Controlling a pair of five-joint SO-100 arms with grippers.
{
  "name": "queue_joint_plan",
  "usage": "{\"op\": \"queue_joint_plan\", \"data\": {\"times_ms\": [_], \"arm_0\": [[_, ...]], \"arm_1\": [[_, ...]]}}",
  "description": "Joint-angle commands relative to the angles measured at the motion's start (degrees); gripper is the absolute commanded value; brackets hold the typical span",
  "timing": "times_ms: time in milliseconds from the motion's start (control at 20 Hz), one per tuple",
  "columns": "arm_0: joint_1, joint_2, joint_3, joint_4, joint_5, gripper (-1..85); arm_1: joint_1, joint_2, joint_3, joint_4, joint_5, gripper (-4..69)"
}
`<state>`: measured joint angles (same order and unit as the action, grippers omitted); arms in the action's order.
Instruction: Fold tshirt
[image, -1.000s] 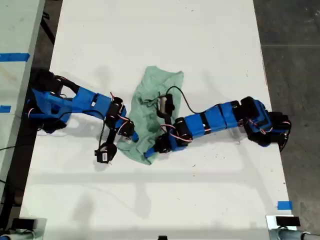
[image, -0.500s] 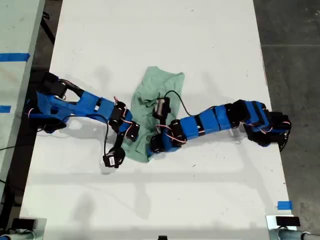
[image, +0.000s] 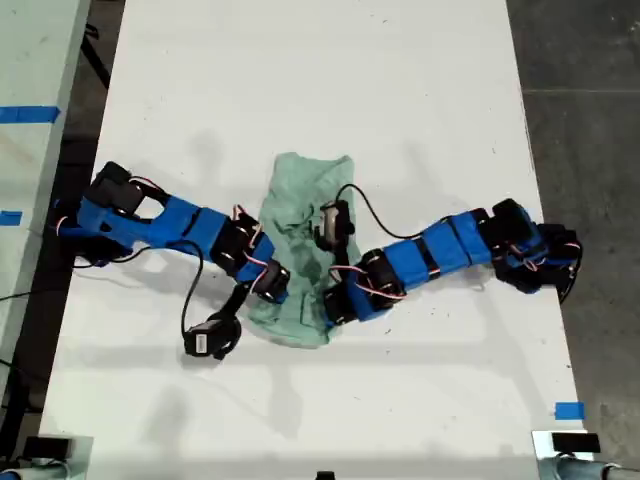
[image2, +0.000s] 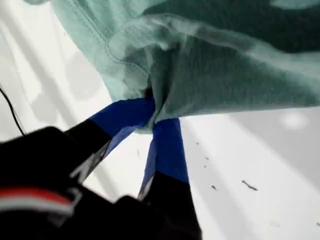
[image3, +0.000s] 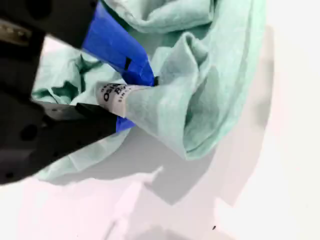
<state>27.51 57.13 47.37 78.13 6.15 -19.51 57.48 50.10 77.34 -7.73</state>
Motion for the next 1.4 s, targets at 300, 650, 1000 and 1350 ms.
{"op": "queue_joint_plan", "data": {"times_ms": [300, 650, 1000, 1350], "arm_0": [[6.2, 4.2, -5.0, -5.3, 1.5, 0.0], [-11.3, 9.5, -4.7, 5.5, 16.2, 0.0], [-30.3, 7.9, -1.9, 9.6, 27.7, 0.0], [-44.6, -8.5, -1.7, 5.4, 29.2, 21.6]], "arm_1": [[-9.6, 9.8, -2.5, 3.2, 0.1, -0.9], [11.3, 20.4, 4.7, 12.8, -11.0, -0.8], [31.4, 23.3, 10.7, 7.1, -32.8, -0.8], [43.8, 24.6, 37.8, -19.3, -39.6, 14.8]]}}
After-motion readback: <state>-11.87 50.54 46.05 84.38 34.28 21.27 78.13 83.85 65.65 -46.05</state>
